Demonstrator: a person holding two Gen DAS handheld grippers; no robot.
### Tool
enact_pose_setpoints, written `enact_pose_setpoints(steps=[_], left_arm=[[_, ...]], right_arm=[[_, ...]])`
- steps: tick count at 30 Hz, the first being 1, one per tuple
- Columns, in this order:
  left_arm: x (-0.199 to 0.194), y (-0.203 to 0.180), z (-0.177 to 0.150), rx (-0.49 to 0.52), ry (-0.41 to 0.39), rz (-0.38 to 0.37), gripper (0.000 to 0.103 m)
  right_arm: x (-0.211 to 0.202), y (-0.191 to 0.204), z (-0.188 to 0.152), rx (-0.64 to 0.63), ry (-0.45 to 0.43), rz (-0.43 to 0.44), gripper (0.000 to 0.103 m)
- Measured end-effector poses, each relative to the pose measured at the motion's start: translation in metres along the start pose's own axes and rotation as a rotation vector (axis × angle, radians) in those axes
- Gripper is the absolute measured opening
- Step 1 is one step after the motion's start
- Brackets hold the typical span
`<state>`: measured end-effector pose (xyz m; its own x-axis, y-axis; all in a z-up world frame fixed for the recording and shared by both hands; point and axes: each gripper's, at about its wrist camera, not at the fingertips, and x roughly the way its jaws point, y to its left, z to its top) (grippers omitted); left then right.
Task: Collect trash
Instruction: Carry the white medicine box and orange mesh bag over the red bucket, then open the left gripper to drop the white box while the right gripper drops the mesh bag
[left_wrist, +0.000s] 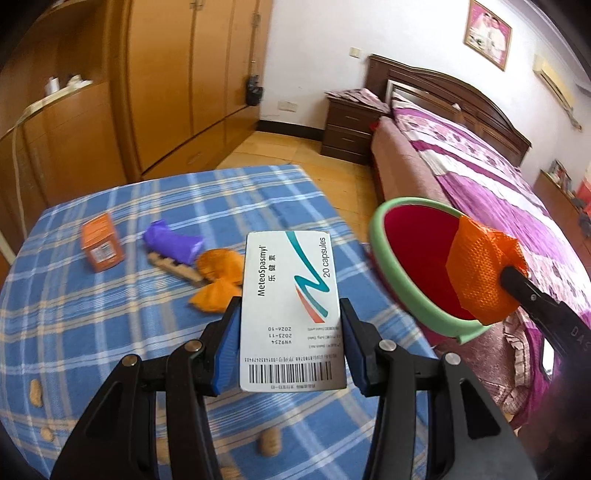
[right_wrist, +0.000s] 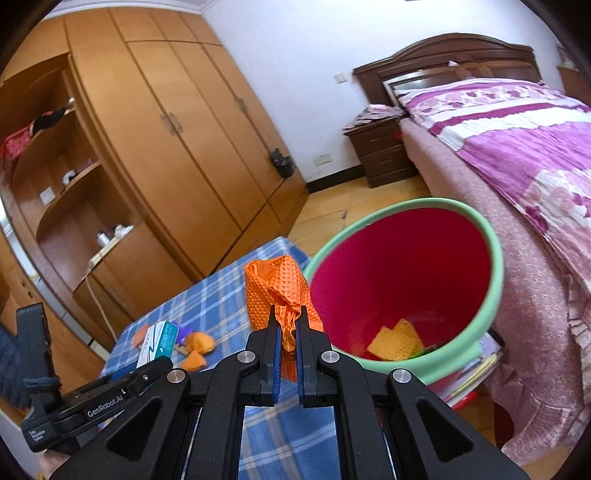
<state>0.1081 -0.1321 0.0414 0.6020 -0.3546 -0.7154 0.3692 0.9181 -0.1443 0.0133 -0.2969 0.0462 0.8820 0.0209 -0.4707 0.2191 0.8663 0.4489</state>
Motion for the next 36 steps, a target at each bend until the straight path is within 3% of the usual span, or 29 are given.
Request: enact_pose_setpoints(steps=[17,27,36], left_arm=[[0.054,-0.084,0.026,0.136,0.051,-0.126,0.051],[0.08,-0.122,0.03,0.204,0.067,-0.163,0.052],[0.1,-0.127,0.026,0.205,0.113,-0.142,0.052]], right_arm=[[-0.007,-0.064,0.014,0.082,-0.064,-0.175,0.006],[0.001,-0.094,0.015,0.132,-0.056,-0.197,0.006],[0.006,-0.103,0.014,0.151,-0.047,-0.204,0.009]])
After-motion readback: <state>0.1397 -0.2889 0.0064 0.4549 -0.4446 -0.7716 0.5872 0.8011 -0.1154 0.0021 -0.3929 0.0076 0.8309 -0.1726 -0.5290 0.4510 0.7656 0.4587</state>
